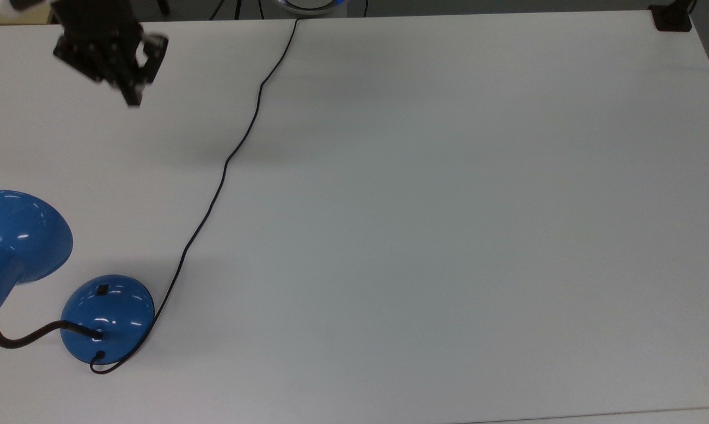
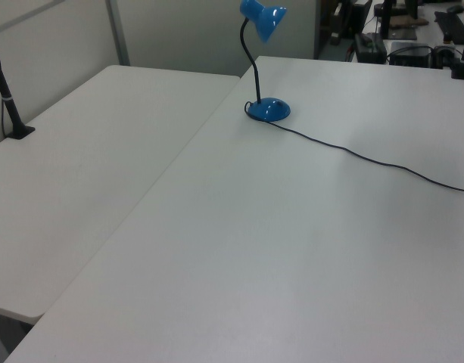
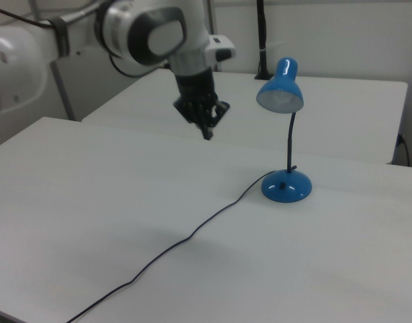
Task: Turn on the lamp
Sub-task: 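Move the gripper over the blue lamp base toward its switch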
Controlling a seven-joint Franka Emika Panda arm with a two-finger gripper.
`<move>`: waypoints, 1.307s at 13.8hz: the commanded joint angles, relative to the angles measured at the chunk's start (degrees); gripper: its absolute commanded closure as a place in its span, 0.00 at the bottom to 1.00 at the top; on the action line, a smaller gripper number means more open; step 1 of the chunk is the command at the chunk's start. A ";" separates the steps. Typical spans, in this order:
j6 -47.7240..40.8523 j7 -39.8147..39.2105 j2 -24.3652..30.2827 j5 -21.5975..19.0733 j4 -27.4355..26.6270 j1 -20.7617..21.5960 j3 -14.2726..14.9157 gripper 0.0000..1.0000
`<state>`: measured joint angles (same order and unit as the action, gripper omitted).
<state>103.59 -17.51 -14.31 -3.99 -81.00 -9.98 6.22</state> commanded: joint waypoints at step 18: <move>36.23 -3.32 -19.61 -0.94 -0.47 -1.53 0.63 0.99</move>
<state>136.14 -19.63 -32.07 -3.99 -81.51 -11.29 6.52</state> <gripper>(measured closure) 0.982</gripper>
